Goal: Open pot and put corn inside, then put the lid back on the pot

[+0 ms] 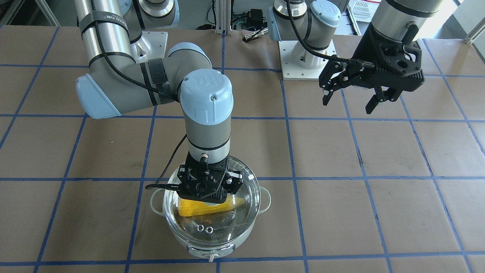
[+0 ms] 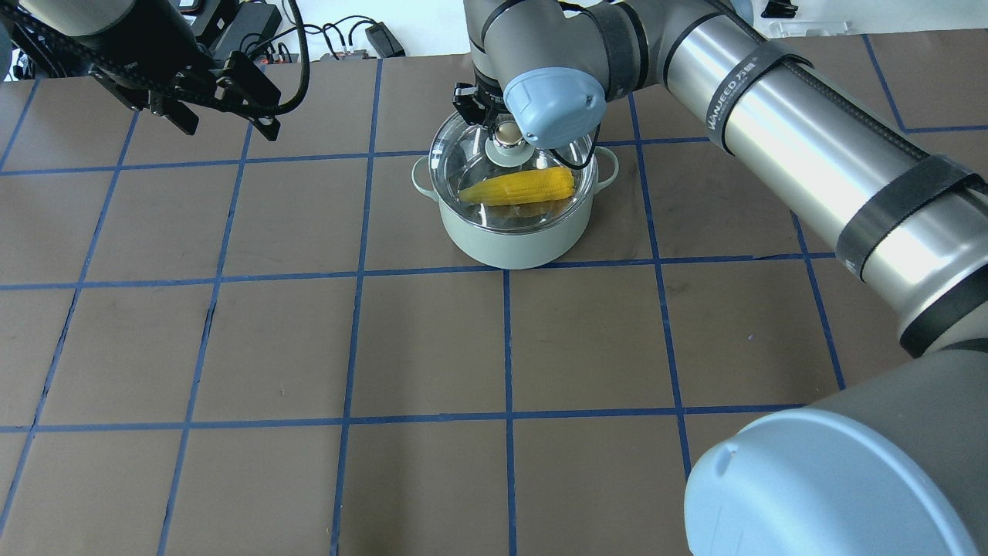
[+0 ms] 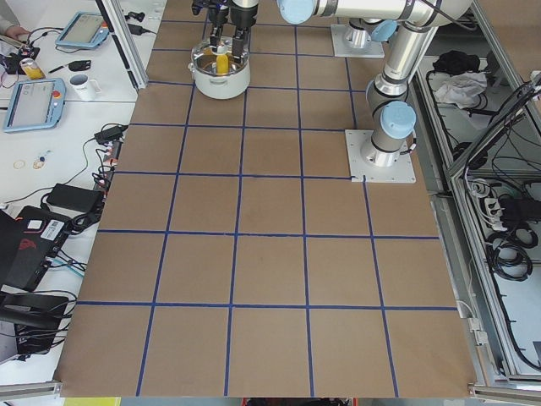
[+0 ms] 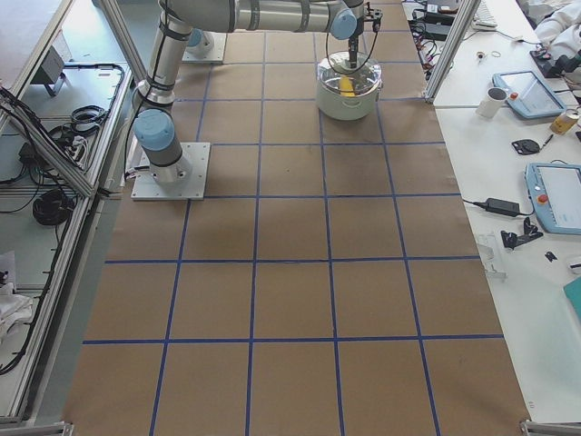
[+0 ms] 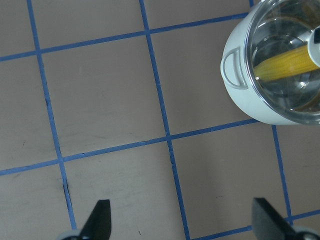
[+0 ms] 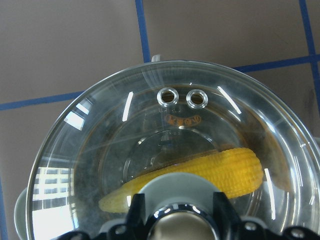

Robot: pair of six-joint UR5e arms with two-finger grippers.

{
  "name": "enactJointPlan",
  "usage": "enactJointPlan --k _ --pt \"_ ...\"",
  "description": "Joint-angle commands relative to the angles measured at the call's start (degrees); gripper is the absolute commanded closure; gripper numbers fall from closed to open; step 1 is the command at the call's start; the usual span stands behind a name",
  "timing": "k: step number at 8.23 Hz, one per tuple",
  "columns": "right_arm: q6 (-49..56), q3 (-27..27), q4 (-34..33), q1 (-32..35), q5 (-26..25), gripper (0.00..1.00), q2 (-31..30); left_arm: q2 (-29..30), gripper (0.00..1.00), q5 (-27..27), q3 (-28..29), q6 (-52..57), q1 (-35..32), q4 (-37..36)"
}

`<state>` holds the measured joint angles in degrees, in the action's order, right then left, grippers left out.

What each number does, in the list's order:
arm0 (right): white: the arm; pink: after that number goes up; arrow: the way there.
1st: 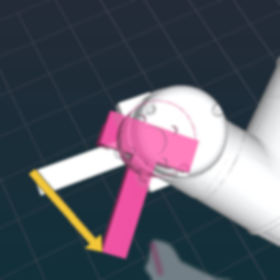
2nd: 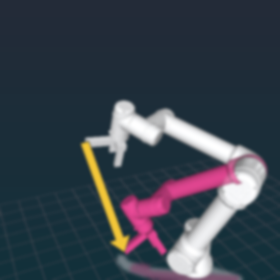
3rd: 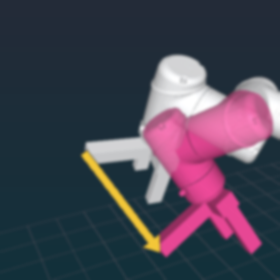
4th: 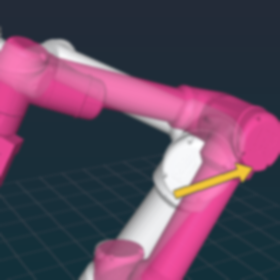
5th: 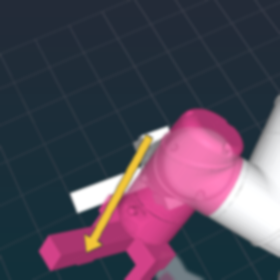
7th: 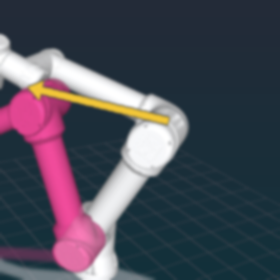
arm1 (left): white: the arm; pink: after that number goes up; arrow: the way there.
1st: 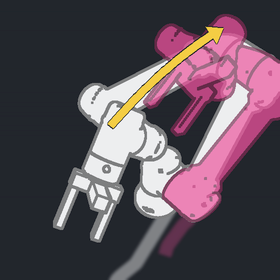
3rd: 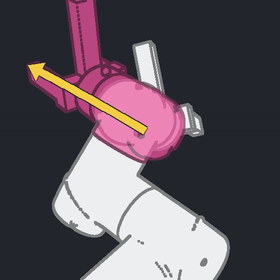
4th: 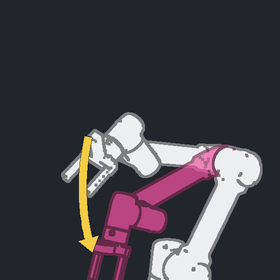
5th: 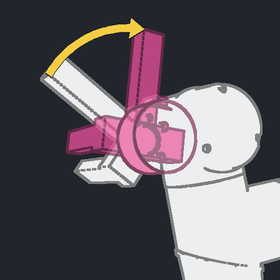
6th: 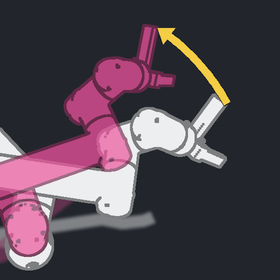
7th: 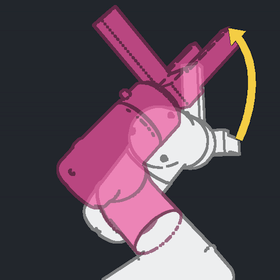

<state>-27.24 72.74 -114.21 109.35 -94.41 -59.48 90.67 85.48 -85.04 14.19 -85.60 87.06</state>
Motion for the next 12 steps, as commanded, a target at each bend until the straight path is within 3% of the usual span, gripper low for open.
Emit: enactJointPlan --k 1,10,12 --pt "-0.1 0.21 -0.05 -0.01 0.01 0.79 0.07 0.83 0.0 0.13 -0.03 -0.3 -0.01 0.04" --pt "1.4 0.91 -0.31 -0.27 0.01 0.79 0.07 1.09 0.0 0.49 -0.12 -9.52 -0.01 1.79" --pt "2.01 0.91 -1.45 -0.27 0.01 0.79 -0.02 0.92 0.0 0.83 0.14 -11.27 -0.01 5.56"
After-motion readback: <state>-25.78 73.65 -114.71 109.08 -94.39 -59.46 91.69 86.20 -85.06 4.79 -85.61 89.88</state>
